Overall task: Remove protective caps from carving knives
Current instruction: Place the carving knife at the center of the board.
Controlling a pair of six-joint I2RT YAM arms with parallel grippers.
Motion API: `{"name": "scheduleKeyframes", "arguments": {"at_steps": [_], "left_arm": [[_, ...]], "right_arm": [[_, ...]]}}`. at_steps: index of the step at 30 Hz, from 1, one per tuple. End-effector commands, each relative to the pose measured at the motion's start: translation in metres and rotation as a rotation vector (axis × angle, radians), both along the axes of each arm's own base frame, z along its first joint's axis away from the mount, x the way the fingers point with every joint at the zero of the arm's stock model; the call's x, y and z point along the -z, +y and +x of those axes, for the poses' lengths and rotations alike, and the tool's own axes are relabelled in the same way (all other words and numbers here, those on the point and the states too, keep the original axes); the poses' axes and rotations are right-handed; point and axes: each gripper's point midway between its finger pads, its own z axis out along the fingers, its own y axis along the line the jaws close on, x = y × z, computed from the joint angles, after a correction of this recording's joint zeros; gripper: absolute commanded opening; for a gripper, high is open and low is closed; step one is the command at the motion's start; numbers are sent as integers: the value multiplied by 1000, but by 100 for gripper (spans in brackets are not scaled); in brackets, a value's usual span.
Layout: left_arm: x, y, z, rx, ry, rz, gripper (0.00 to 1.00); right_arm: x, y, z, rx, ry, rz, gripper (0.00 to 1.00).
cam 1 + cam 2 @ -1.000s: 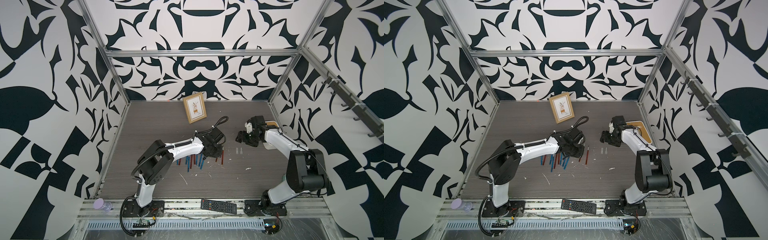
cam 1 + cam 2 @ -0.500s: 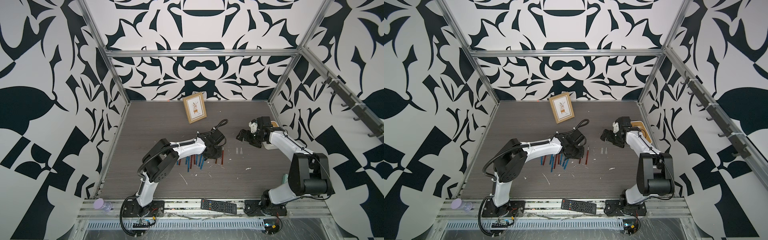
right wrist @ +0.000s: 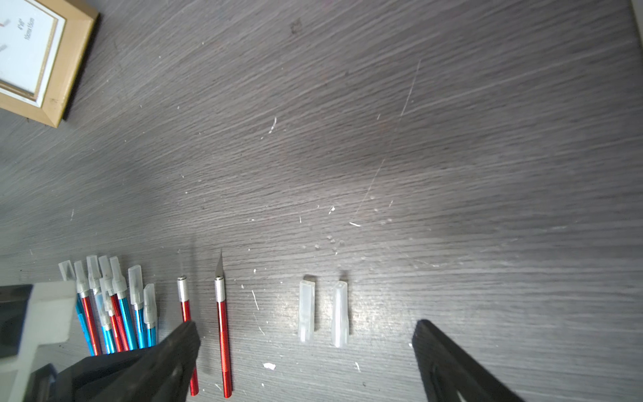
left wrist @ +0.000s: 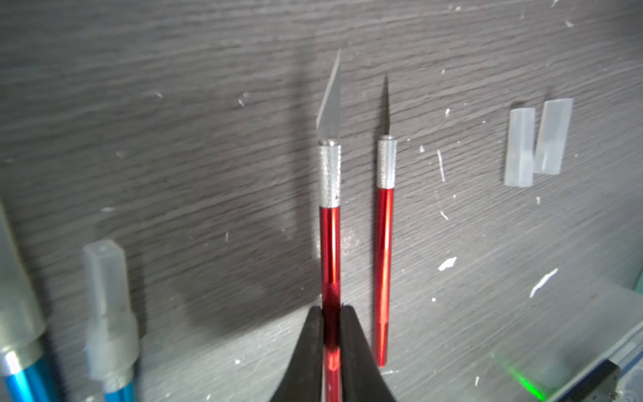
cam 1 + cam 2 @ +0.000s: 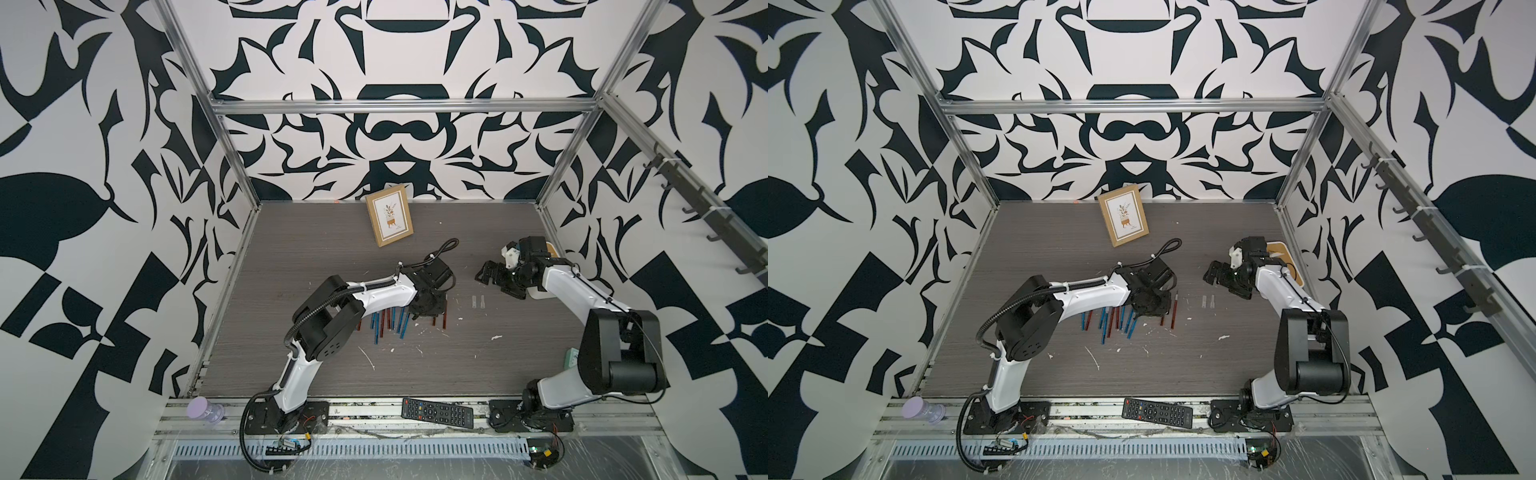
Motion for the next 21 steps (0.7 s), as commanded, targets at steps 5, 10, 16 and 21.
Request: {"name": "scheduleKeyframes", "arguments": {"at_steps": [5, 10, 16, 21], "left_arm": [[8, 4, -1, -17, 24, 47, 20], [12, 4, -3, -19, 36, 53, 21], [11, 4, -2, -20, 35, 54, 22], [5, 3, -1, -22, 23, 45, 23]], "right_arm": [[-6, -1, -3, -17, -34, 11, 99], [-3, -2, -3, -13, -30, 17, 99], [-1, -1, -3, -12, -30, 20, 99], [0, -2, -3, -12, -28, 21, 100]]}}
